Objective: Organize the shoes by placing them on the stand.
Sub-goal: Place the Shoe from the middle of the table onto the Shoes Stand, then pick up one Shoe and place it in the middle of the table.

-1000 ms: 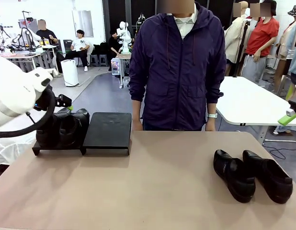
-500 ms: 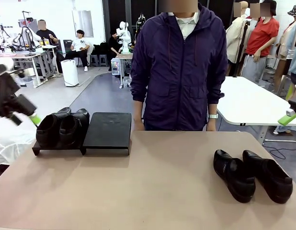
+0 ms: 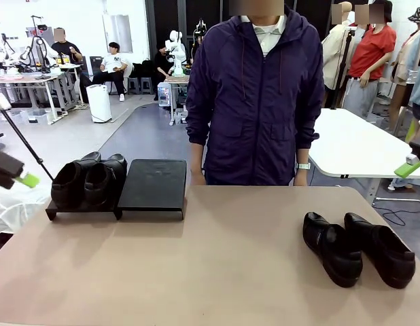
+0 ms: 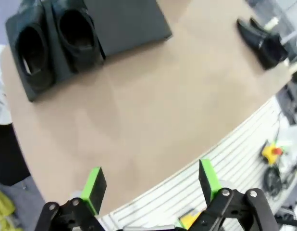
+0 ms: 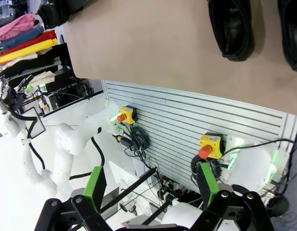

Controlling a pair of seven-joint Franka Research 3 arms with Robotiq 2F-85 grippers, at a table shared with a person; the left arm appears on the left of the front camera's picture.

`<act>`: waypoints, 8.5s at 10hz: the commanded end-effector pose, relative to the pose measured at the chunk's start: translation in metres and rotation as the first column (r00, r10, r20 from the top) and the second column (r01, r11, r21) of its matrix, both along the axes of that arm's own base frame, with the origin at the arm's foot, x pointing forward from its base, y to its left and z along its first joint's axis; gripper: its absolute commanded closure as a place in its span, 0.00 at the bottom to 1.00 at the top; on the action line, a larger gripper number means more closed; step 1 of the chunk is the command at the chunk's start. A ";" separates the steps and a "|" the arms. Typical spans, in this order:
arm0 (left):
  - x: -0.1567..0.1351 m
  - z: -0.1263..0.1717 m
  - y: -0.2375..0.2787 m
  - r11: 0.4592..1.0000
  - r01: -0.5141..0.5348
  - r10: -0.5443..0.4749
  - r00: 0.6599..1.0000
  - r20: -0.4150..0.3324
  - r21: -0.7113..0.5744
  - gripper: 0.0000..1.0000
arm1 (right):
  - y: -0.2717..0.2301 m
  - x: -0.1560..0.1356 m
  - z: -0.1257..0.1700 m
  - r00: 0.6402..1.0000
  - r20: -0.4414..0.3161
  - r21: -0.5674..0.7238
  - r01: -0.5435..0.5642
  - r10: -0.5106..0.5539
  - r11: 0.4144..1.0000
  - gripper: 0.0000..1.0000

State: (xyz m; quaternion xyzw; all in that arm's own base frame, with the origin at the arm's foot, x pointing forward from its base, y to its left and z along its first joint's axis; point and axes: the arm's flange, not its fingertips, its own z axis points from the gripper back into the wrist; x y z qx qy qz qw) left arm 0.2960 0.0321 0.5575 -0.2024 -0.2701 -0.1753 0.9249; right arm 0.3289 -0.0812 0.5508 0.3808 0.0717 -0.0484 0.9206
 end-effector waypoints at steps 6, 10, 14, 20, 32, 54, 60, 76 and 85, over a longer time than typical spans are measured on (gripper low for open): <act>-0.002 -0.010 -0.010 0.996 0.036 -0.031 0.998 -0.057 0.078 0.00 | 0.000 0.001 0.003 1.000 0.012 0.014 -0.009 0.008 1.000 0.00; -0.002 -0.010 -0.010 0.996 0.036 -0.031 0.998 -0.057 0.078 0.00 | 0.000 0.001 0.003 1.000 0.012 0.014 -0.009 0.008 1.000 0.00; -0.002 -0.010 -0.010 0.996 0.036 -0.031 0.998 -0.057 0.078 0.00 | 0.000 0.001 0.003 1.000 0.012 0.014 -0.009 0.008 1.000 0.00; -0.002 -0.010 -0.010 0.996 0.036 -0.031 0.998 -0.057 0.078 0.00 | 0.083 0.049 -0.044 0.948 0.317 -0.681 0.209 0.026 0.701 0.00; -0.002 -0.010 -0.010 0.996 0.036 -0.031 0.998 -0.057 0.078 0.00 | 0.093 0.090 -0.153 0.977 0.214 -0.675 0.152 -0.006 0.722 0.00; -0.002 -0.010 -0.010 0.996 0.036 -0.031 0.998 -0.057 0.078 0.00 | 0.094 0.112 -0.198 0.993 0.117 -0.700 0.102 -0.027 0.707 1.00; -0.002 -0.010 -0.010 0.996 0.036 -0.031 0.998 -0.057 0.078 0.00 | 0.091 0.103 -0.104 0.967 0.237 -0.694 0.233 -0.089 0.682 1.00; -0.002 -0.010 -0.010 0.996 0.036 -0.031 0.998 -0.057 0.078 0.00 | 0.391 0.032 -0.108 0.945 0.269 -0.578 0.315 -0.188 0.753 1.00; -0.002 -0.010 -0.010 0.996 0.036 -0.031 0.998 -0.057 0.078 0.00 | 0.495 0.024 -0.190 0.975 0.223 -0.665 0.133 0.025 0.735 1.00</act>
